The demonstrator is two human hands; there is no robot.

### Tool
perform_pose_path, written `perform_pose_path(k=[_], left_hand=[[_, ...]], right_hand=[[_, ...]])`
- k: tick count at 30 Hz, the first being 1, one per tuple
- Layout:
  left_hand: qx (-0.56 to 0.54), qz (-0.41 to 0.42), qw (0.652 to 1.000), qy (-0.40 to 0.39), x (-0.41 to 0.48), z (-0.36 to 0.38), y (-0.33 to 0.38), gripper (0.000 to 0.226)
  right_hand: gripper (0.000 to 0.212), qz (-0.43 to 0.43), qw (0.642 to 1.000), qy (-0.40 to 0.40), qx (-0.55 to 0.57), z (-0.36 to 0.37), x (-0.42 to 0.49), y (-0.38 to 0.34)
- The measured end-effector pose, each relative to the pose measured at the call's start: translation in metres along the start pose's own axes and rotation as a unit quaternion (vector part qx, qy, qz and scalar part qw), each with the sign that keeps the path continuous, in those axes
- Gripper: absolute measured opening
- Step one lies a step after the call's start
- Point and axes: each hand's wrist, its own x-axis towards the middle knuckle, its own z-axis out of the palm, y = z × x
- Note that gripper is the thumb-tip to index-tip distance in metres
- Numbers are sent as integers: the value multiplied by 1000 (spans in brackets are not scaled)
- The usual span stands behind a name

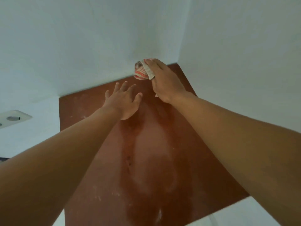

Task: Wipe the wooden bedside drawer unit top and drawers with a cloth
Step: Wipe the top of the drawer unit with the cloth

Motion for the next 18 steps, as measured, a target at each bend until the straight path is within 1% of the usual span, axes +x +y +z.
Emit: perform_pose_path(k=[4,6,7,8,11,13,18], left_hand=[[18,-4,1000,9,36,4,-21,60],[21,-9,1000,-10,43,11,-27,58],[23,-12,1000,-16,43,16,-29,59],[23,-11,1000,-14,41,21,-30,59],[6,-4,1000,-6,37,28,-32,58],[-1,-6,1000,-8,37,27,-32,58],[1,-10,1000,-18,39,27,-31,57]], right_hand=[[55,-4,998,-60,-23,25,34,8],[64,2,995,-89,-44,40,38,15],[66,7,994,-92,-56,47,39,20],[63,9,994,-82,-73,52,39,24],[47,20,987,-31,-159,65,42,33],[47,22,980,-25,-195,73,42,33],[60,37,980,-84,-175,80,41,34]])
